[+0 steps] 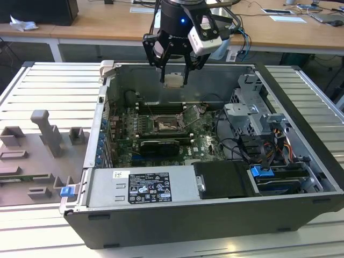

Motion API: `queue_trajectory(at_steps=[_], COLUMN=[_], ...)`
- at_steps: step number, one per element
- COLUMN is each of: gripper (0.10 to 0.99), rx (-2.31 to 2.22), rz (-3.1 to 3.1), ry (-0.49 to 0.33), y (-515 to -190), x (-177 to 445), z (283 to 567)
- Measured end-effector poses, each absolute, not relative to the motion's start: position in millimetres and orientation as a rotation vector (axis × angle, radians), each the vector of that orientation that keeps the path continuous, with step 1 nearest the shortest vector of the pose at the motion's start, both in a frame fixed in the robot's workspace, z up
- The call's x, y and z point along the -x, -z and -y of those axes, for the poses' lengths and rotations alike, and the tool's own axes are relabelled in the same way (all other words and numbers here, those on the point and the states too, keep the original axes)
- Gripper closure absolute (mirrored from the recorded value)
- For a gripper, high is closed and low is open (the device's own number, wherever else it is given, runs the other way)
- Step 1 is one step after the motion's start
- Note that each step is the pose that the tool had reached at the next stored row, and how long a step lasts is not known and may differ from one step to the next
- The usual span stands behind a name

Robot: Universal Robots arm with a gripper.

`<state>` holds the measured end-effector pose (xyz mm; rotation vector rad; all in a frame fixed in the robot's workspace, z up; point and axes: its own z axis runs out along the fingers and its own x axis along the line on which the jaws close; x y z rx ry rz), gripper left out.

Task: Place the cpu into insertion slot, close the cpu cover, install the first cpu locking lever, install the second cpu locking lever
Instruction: 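Place the cpu into insertion slot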

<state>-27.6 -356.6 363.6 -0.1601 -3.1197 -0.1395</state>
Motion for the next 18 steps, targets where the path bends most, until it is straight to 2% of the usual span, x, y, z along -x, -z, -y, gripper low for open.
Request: queue_trajectory(at_steps=[18], gripper=[0.545], rx=[0.5], rz=[3.094], ry=[0.129], y=[-362.1], x=[27.6], z=[356.6])
